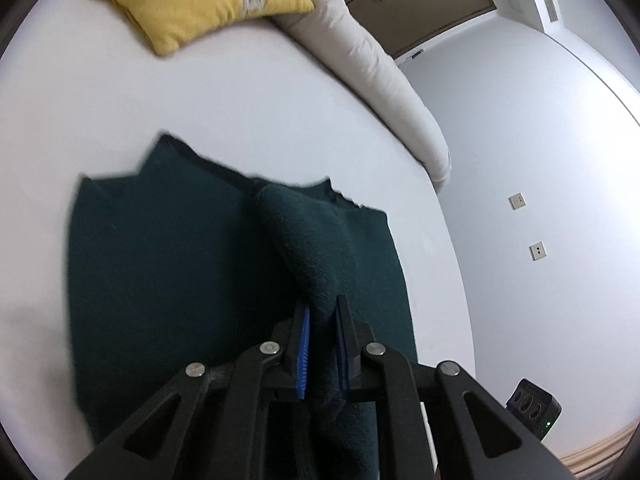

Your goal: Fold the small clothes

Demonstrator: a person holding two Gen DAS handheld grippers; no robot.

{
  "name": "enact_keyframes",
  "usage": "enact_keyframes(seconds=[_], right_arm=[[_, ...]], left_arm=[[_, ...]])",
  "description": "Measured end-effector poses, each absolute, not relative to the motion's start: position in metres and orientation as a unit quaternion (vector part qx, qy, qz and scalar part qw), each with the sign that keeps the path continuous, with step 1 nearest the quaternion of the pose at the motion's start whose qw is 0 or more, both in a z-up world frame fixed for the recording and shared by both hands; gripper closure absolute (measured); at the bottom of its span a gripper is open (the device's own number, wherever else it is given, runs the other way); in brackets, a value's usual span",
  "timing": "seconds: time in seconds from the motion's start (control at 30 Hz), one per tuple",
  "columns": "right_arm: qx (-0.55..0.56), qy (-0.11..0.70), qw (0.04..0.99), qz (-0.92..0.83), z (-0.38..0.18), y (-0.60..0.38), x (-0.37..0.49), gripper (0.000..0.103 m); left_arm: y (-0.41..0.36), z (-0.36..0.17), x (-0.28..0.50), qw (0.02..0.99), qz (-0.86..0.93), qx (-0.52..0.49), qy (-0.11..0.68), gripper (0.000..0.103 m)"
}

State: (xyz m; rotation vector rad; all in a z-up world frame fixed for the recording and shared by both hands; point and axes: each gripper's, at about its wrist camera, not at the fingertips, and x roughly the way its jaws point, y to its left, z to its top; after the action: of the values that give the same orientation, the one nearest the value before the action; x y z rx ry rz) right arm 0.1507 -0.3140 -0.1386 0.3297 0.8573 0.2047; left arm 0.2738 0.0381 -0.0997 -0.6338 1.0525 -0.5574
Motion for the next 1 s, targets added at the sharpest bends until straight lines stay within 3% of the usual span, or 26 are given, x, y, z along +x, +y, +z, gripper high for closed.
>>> enact_keyframes(seconds=[0.33, 0.5, 0.63, 0.8, 1.0], right_arm=[[0.045, 0.421, 0.898, 0.123, -0.139, -0.236, 0.184, 0.024], [-0.003, 0.43, 0.895, 0.12, -0.15, -0.197, 0.188, 0.022], [-0.043, 0.438, 0.892, 0.102, -0.165, -0.187, 0.187, 0.022], [-0.003, 0.446, 0.889, 0.105, -0.158, -0.202, 0.183, 0.024], [0.103, 0.396, 0.902, 0.139, -0.124, -0.23, 0.174, 0.025]], left_arm=[[0.125, -0.105, 0.276, 0.802, -0.202, -0.299, 0.476, 0.091], [0.132, -0.135, 0.28, 0.799, -0.182, -0.277, 0.501, 0.091], [0.145, -0.165, 0.278, 0.78, -0.181, -0.332, 0.499, 0.089], [0.145, -0.151, 0.271, 0.799, -0.16, -0.314, 0.487, 0.088], [0.111, -0.082, 0.247, 0.884, -0.125, -0.181, 0.412, 0.088]])
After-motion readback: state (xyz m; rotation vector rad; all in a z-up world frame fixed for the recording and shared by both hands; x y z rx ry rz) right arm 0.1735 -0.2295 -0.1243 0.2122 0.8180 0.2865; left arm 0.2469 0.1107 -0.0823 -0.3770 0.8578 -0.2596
